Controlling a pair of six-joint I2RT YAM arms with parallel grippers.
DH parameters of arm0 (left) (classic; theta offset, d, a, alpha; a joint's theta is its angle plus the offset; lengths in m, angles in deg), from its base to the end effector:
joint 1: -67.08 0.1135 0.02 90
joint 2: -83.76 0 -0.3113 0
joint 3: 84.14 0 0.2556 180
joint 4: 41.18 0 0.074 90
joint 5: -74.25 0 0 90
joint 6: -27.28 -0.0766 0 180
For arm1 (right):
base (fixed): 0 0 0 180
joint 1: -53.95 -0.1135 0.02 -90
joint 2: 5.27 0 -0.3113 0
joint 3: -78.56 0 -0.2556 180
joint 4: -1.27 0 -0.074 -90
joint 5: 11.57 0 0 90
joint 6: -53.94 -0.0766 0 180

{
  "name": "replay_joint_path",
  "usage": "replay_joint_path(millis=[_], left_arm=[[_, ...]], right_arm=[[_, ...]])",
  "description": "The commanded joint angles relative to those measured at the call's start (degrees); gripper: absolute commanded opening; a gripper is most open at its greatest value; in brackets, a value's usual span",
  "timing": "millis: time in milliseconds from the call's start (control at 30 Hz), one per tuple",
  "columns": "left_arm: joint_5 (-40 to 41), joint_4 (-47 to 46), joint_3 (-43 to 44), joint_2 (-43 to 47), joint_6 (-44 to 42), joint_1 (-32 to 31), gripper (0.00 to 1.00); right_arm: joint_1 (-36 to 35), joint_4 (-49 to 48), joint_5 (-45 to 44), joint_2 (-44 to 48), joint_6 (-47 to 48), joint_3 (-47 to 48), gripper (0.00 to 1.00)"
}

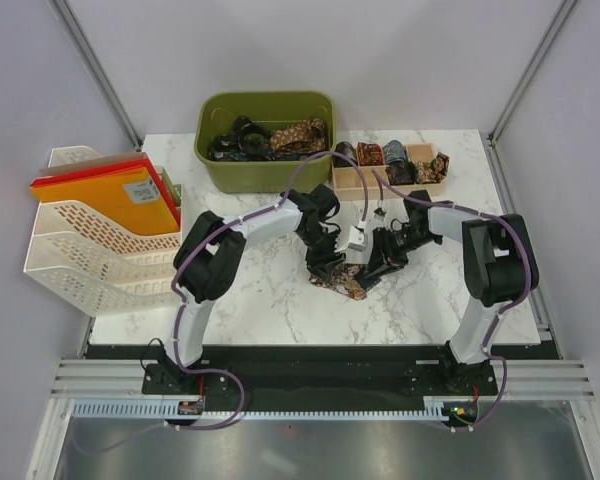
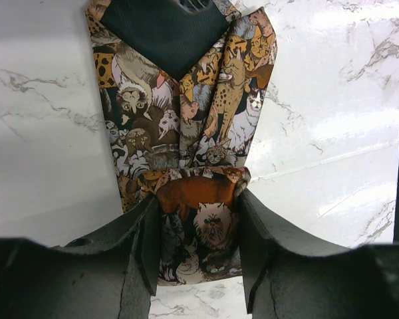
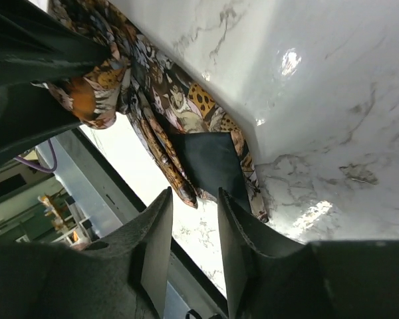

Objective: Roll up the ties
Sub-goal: Roll the tie at the center of the board.

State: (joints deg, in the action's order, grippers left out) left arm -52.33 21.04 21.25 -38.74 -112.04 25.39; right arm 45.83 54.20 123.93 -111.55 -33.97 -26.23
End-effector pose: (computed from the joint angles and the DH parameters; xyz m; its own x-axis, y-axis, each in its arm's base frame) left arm 0.3106 -0.3378 0.1677 -0.0108 0.8251 -0.5648 0.9584 -0.1526 -0.2413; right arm 0.3284 0.1020 0.1534 -0.9776 -0.1653 -0.1303 -0.2086 0.6778 0.7051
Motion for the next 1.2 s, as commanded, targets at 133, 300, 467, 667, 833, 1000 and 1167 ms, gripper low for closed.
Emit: replay_joint_path(millis=[133, 300, 467, 667, 833, 1000, 1167], left_arm=[[7.1, 4.8, -4.6, -4.5, 1.8, 0.6, 0.09], [7.1, 4.1, -5.0, -4.1, 2.5, 1.1, 0.09], [7.0, 3.2, -5.1, -3.5, 3.4, 1.3, 0.13], [7.0, 2.3, -5.2, -2.9, 3.9, 1.7, 0.17], [7.4, 2.0, -5.0, -3.2, 4.5, 1.8, 0.17], [7.7, 1.6, -4.8, -3.4, 5.2, 1.9, 0.17], [8.1, 1.2, -4.7, -3.5, 5.6, 2.0, 0.17]], right_arm=[[-3.7, -18.2, 4.8, 2.1, -19.4, -2.7, 0.43], [-8.1, -25.9, 5.4, -0.7, -27.9, -2.3, 0.45], [-10.3, -29.9, 4.4, -3.0, -33.0, -3.9, 0.46], [-11.5, -32.6, 3.5, -5.8, -35.0, -4.3, 0.46], [-12.0, -34.5, 6.3, -6.0, -37.0, -4.8, 0.43], [-11.9, -35.8, 9.2, -4.1, -39.4, -6.2, 0.45], [-11.9, -40.7, 9.1, -3.0, -43.0, -9.3, 0.47]])
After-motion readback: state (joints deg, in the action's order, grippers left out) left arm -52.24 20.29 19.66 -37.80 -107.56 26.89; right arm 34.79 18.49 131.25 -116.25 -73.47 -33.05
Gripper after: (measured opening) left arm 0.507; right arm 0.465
